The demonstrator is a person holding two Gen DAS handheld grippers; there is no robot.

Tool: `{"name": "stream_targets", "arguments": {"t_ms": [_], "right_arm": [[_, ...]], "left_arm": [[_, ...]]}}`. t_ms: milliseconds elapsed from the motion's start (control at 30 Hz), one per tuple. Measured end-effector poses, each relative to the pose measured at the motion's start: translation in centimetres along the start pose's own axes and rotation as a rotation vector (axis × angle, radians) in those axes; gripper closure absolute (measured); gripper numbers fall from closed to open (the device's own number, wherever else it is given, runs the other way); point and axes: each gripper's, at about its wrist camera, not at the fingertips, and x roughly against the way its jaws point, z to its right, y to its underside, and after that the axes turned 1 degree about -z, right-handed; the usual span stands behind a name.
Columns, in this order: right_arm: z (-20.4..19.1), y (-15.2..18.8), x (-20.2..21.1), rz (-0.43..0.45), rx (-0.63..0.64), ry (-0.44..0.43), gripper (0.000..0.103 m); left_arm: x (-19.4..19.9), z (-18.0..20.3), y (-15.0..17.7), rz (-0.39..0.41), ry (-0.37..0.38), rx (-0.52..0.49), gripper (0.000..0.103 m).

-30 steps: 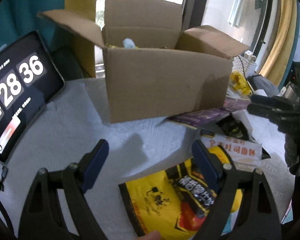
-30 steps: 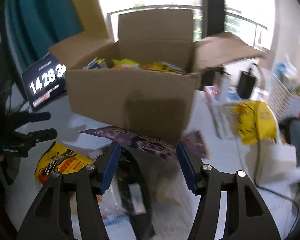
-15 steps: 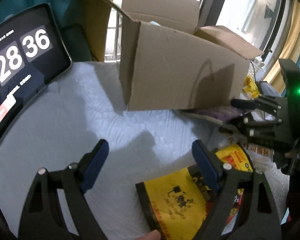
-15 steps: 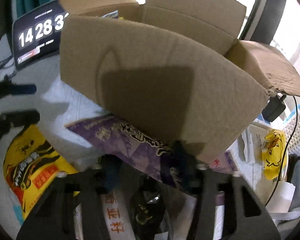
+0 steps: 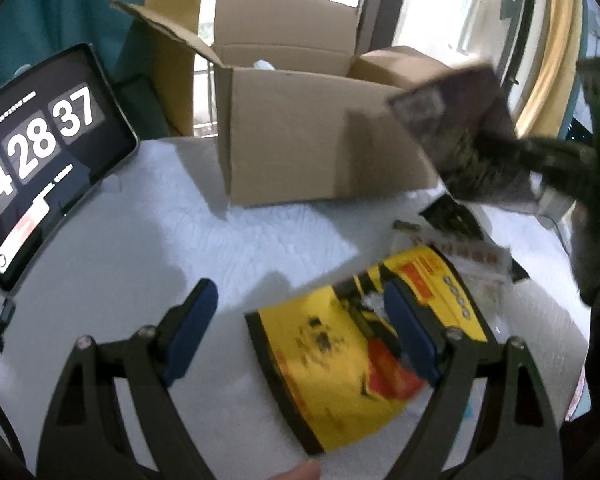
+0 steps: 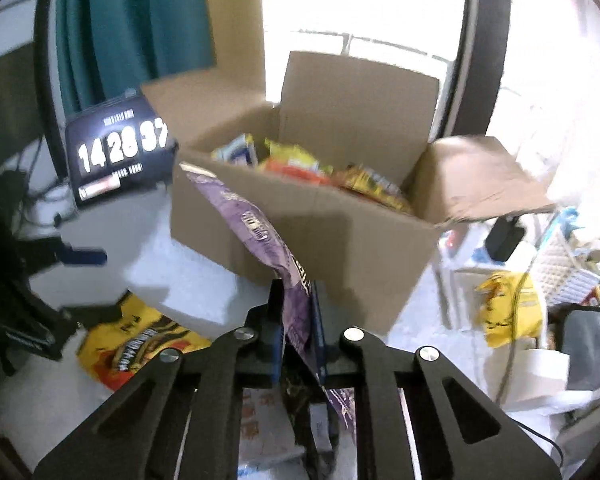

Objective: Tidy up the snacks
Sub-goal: 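Grasp the purple snack bag with the right gripper while the left grasps the yellow bag, then lift and carry the purple bag and yellow bag over the cardboard box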

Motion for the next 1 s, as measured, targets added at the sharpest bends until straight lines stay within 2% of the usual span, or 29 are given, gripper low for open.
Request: {"name": "stream_targets", "arguments": {"t_ms": [233, 333, 467, 567, 700, 800, 900, 1000], "right_arm": [[1.3, 0.4, 5.6, 0.085, -0.028, 0.041, 0.090], [1.9, 1.1, 7.2, 0.099, -0.046, 0.049, 0.090], [3.0, 1.9, 8.0, 0.096, -0.071, 0.057, 0.090], [4.0, 2.5, 7.7, 0.083, -0.101, 0.058, 0.090], [4.9, 3.0, 7.0, 0.074, -0.135, 0.050, 0.090], [5.6, 3.3, 6.1, 0.066, -0.161, 0.044, 0.090], [6.0, 3.5, 5.2, 0.056, -0.180, 0.037, 0.090], [6.4, 3.7, 4.4, 0.044, -0.193, 0.034, 0.090]], "left_arm": [[1.0, 3.1, 2.2, -0.040, 0.006, -0.123, 0.017], [0.4, 5.3, 3.0, -0.082, 0.000, -0.225, 0.017], [-1.5, 6.6, 3.2, -0.127, -0.043, -0.285, 0.017], [-2.4, 6.8, 2.6, -0.134, -0.014, -0.290, 0.017], [-3.9, 6.7, 1.1, -0.137, -0.013, -0.329, 0.017], [-5.4, 6.0, -0.2, -0.165, 0.010, -0.314, 0.017], [-6.9, 4.8, -1.1, -0.196, 0.065, -0.285, 0.017], [-8.8, 3.3, -1.4, -0.245, 0.060, -0.244, 0.017]]}}
